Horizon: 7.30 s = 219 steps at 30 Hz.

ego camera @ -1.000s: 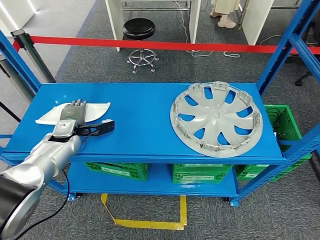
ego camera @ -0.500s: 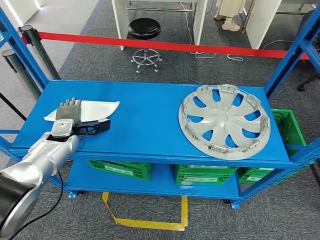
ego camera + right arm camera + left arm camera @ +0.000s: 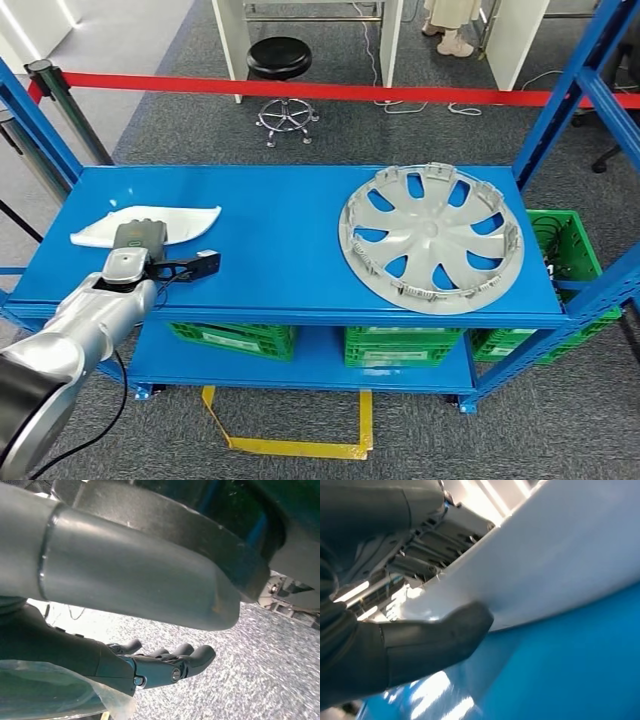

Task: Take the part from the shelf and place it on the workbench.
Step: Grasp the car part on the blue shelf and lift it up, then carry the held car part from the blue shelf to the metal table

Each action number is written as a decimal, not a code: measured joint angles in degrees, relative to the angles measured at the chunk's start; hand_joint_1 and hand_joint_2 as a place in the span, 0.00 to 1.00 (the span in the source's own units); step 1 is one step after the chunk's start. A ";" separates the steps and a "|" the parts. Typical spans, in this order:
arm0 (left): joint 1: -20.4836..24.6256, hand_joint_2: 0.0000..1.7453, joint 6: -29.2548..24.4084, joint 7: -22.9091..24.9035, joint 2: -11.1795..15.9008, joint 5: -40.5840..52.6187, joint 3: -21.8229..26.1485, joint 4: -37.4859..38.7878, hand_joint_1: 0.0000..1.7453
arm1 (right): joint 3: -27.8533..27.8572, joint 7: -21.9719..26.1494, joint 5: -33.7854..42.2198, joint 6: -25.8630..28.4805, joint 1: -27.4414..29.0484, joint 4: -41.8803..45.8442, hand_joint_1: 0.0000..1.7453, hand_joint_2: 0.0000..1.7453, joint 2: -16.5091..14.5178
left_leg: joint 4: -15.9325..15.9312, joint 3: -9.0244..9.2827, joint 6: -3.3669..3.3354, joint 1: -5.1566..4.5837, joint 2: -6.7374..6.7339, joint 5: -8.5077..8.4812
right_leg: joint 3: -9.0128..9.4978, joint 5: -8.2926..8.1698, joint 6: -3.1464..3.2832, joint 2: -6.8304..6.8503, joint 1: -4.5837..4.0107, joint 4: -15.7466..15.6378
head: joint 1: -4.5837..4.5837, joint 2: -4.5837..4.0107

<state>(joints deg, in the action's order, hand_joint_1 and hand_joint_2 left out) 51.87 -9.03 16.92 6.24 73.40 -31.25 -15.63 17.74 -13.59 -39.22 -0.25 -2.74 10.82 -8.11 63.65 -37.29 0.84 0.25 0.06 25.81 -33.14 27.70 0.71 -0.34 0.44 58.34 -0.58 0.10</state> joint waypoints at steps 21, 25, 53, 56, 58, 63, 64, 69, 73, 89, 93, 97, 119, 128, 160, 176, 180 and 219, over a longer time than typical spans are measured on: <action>-0.81 1.00 -16.16 -13.32 0.81 -0.23 1.15 -0.44 1.00 | 1.00 0.38 -1.18 0.12 0.06 0.00 0.00 0.00 0.01 | -4.65 1.88 0.15 0.17 0.03 -0.36 | -0.60 -0.11 -1.01 0.17 0.41 0.24 | -0.42 0.01; -6.19 1.00 -29.84 -35.26 -0.45 -8.20 9.79 -6.98 1.00 | 1.41 0.71 -1.98 0.34 -0.05 0.00 0.00 0.00 0.01 | 7.32 -3.05 0.90 0.34 0.02 5.95 | -0.47 -0.18 -0.03 -0.04 0.57 0.13 | -0.14 0.00; -45.34 1.00 -17.56 -56.81 -10.40 -63.75 9.33 -78.33 1.00 | 8.49 3.84 -1.37 4.03 1.23 0.00 0.00 0.00 -1.61 | -1.84 1.92 -0.19 -0.22 0.25 3.03 | 0.23 -0.21 -0.74 -0.08 0.52 -0.54 | -0.21 0.00; -50.96 1.00 -15.42 -56.94 -10.28 -65.65 6.79 -81.06 1.00 | 9.61 4.09 -1.15 4.90 1.32 0.00 0.00 0.00 -2.03 | 8.31 -1.42 0.45 0.05 0.22 8.85 | 0.01 -0.43 -0.38 0.13 0.53 -0.57 | -0.11 0.00; -53.93 1.00 -14.34 -56.95 -9.96 -66.49 5.69 -81.56 1.00 | 10.18 4.10 -1.21 5.38 1.49 0.00 0.00 0.00 -2.22 | 9.70 -1.02 0.55 0.15 0.21 8.99 | -0.33 -0.64 -0.36 0.24 0.51 -0.44 | -0.11 -0.01; -58.01 1.00 -13.18 -56.95 -8.58 -66.89 3.56 -80.76 1.00 | 10.85 4.05 -1.22 5.80 1.73 0.00 0.00 0.00 -2.62 | -5.47 7.89 -0.19 0.01 0.26 3.94 | -1.21 -1.50 -1.34 0.29 0.25 0.03 | -0.17 -0.01; -58.65 1.00 -12.36 -56.95 -8.40 -67.32 3.28 -80.50 1.00 | 10.92 4.21 -1.21 5.97 1.78 0.00 0.00 0.00 -2.71 | -5.73 7.80 -0.50 -0.16 0.28 3.85 | -1.33 -1.76 -1.70 0.32 0.24 0.00 | -0.21 -0.01; -60.66 1.00 -9.02 -56.96 -7.97 -69.39 2.41 -79.91 1.00 | 11.45 5.71 -2.36 6.63 1.97 0.00 0.00 0.00 -2.92 | -6.06 5.76 -2.62 -0.02 -0.10 1.54 | -3.89 3.64 -3.07 0.24 0.61 5.15 | -0.43 -0.01; -60.83 1.00 -8.16 -56.96 -7.98 -69.77 2.04 -79.74 1.00 | 11.46 6.34 -3.34 6.57 1.85 0.00 0.00 0.00 -2.83 | -5.92 2.69 -2.84 -0.25 -0.11 -0.68 | -5.18 9.12 -3.24 0.27 0.58 15.55 | -0.52 -0.01; -62.30 1.00 -7.93 -56.96 -7.77 -70.62 1.55 -79.58 1.00 | 11.49 8.64 -4.15 5.98 1.66 0.02 0.00 0.00 -2.63 | -4.10 -0.40 -0.58 -0.21 -0.21 -1.95 | 7.57 4.69 -1.39 0.34 -0.01 -3.33 | -0.35 -0.01; -64.48 1.00 -8.22 -56.96 -7.19 -71.28 2.27 -79.61 1.00 | 11.65 8.98 -4.62 5.29 1.81 -0.01 0.00 0.00 -2.62 | 2.24 5.61 0.66 0.36 -0.08 4.98 | 1.36 -0.02 -0.67 1.25 -0.07 -1.63 | -0.11 -0.01; -65.08 1.00 -9.35 -56.96 -7.06 -70.31 2.59 -79.75 1.00 | 11.72 9.87 -4.83 4.25 1.77 0.00 0.00 0.00 -2.62 | -6.01 10.28 -0.22 0.19 -0.03 5.05 | -1.18 -1.76 -1.89 1.21 -0.22 -0.30 | -0.15 -0.01; -67.23 1.00 -14.43 -56.98 -6.19 -69.82 2.21 -80.72 1.00 | 11.67 10.16 -9.12 2.42 1.81 -0.02 0.00 0.00 -2.60 | 8.77 -0.66 0.73 0.06 -0.32 8.42 | 5.02 1.95 0.50 1.51 -0.49 -3.85 | -0.05 0.00; -67.93 1.00 -15.67 -57.00 -5.39 -68.57 2.44 -80.76 1.00 | 11.38 10.02 -10.49 2.02 1.72 -0.02 0.00 0.00 -2.71 | -7.81 10.62 -1.60 -0.61 -2.43 4.19 | 1.58 -0.01 -1.14 5.33 -1.03 -1.65 | -0.07 -0.01; -68.68 1.00 -15.97 -57.15 -5.04 -67.96 2.82 -80.76 1.00 | 10.81 9.85 -10.67 0.82 1.60 -0.01 0.00 0.00 -2.77 | -7.51 6.83 -2.03 -0.67 -2.17 1.47 | 4.18 3.37 -1.62 6.19 -0.78 -1.25 | 0.48 0.00; -67.77 1.00 -15.74 -57.21 -5.07 -68.44 2.01 -80.72 1.00 | 10.84 9.84 -11.31 0.32 1.80 -0.02 0.00 0.00 -2.78 | -3.85 3.13 -0.41 -0.32 5.63 1.78 | 3.76 2.07 -0.93 -2.44 0.68 -1.34 | 0.67 -0.01; -67.31 1.00 -15.61 -57.22 -5.02 -68.54 1.80 -80.74 1.00 | 10.85 9.72 -11.65 0.14 1.95 -0.02 0.00 0.00 -2.74 | 9.15 -2.50 0.56 -0.05 0.98 8.03 | 3.82 2.24 -0.28 1.59 0.35 -1.43 | 1.14 -0.01; -67.21 1.00 -14.49 -57.29 -5.03 -69.18 2.13 -81.64 1.00 | 10.89 9.41 -11.62 -1.26 1.59 -0.03 0.00 0.00 -2.29 | -5.14 4.24 -1.49 -1.40 -4.08 1.26 | 4.16 3.42 -1.31 7.56 -0.44 -0.67 | 1.09 -0.01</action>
<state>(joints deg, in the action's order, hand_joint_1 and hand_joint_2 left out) -15.34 -23.51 -40.37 1.21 4.22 -29.12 -97.27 28.63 -4.18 -50.84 -1.51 -1.15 10.79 -10.40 58.50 -33.05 -0.64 -1.15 -4.02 27.07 -28.98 31.12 -0.60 7.23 0.00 57.66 0.51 0.09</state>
